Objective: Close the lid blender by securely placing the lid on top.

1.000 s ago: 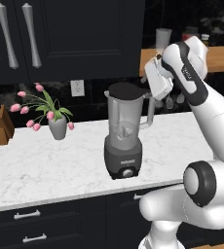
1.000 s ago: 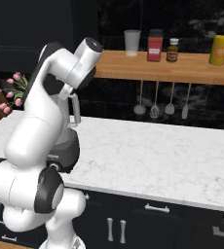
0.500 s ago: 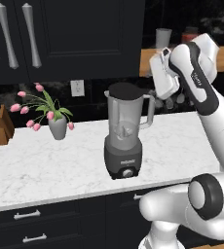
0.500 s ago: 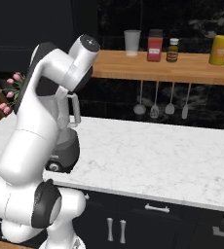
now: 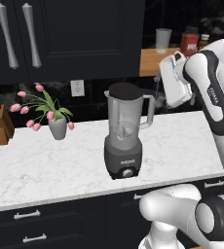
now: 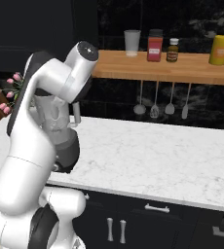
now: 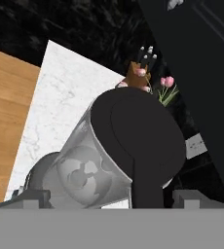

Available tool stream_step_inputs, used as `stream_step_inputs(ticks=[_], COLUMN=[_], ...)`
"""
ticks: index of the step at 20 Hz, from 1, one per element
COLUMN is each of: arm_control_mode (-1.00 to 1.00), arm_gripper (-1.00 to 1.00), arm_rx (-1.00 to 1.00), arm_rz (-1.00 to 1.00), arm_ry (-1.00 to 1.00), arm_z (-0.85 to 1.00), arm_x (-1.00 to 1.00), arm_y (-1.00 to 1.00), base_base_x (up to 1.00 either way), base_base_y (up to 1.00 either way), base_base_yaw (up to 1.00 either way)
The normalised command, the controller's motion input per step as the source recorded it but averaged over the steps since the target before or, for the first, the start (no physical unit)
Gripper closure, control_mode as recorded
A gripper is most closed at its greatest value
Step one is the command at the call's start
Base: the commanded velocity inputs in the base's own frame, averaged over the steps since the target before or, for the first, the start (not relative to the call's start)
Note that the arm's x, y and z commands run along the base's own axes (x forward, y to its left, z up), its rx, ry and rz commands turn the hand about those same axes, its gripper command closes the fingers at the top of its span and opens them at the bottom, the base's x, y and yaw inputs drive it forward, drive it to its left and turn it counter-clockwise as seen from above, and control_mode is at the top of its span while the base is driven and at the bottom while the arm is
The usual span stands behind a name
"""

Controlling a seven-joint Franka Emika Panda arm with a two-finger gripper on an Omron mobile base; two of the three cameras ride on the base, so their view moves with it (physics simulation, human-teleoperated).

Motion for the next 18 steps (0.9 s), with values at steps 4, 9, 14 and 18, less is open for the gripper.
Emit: stream_step_inputs(ticks=[4,9,14,18], arm_control_mode=[-1.00,-1.00,-1.00,-1.00], arm_gripper=[-1.00,-1.00,-1.00,-1.00], arm_rx=[0.00,0.00,0.00,0.00], arm_rz=[0.00,0.00,0.00,0.00], arm_ry=[-0.07,-0.03,0.00,0.00], arm_z=[0.00,-0.01,-0.20,-0.34], arm_x=[-0.48,-0.47,-0.29,-0.17], arm_y=[-0.19,-0.25,-0.20,-0.20], base_base_x=[0.00,0.00,0.00,0.00], base_base_y=[0.00,0.00,0.00,0.00], base_base_yaw=[0.00,0.00,0.00,0.00])
